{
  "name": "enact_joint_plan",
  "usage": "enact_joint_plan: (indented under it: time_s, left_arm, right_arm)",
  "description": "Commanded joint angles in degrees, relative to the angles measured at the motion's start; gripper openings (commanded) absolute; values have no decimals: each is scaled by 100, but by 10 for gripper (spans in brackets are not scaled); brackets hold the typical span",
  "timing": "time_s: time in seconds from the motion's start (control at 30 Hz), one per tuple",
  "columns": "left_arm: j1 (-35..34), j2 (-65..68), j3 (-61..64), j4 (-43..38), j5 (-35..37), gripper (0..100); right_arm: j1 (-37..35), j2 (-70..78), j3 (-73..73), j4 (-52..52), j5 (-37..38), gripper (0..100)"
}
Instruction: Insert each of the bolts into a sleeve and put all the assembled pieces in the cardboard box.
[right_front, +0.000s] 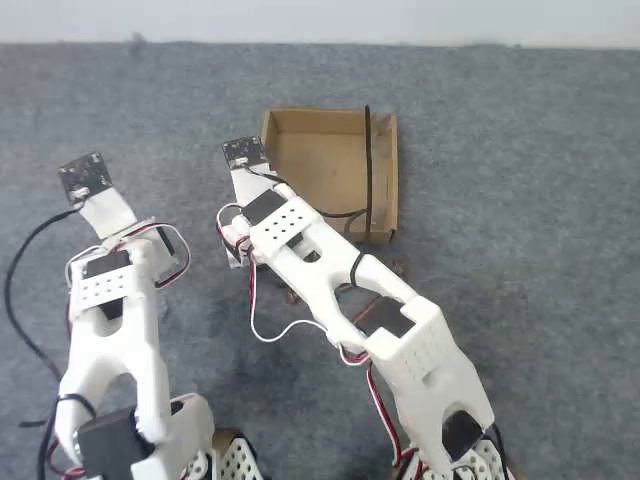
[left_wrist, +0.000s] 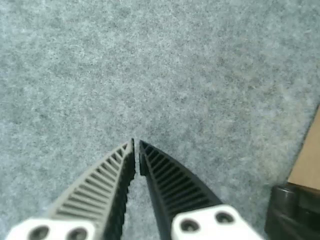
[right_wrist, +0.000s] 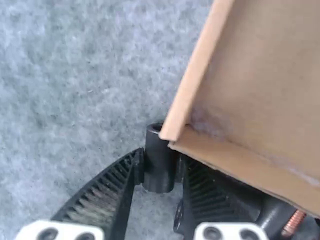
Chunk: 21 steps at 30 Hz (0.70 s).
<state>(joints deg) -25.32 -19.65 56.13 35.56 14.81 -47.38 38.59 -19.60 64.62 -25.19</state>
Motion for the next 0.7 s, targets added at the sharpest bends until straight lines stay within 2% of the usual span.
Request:
enact_joint_plan:
  time_s: [0.0, 0.13, 0.3, 0.5, 0.67]
  left_arm:
    - [44, 9, -268, -141, 18, 19]
    - [53, 9, -268, -141, 18, 19]
    - [53, 9, -268, -141, 18, 19]
    - [53, 9, -268, -141, 18, 19]
    - [53, 9, -268, -141, 9, 19]
  right_arm:
    - [31, 13, -53, 119, -44, 102]
    - [-31, 154, -53, -163, 0, 102]
    - [-101, 233, -62, -198, 642, 99]
    - [-127, 356, -264, -136, 897, 96]
    - [-127, 356, -273, -48, 888, 4]
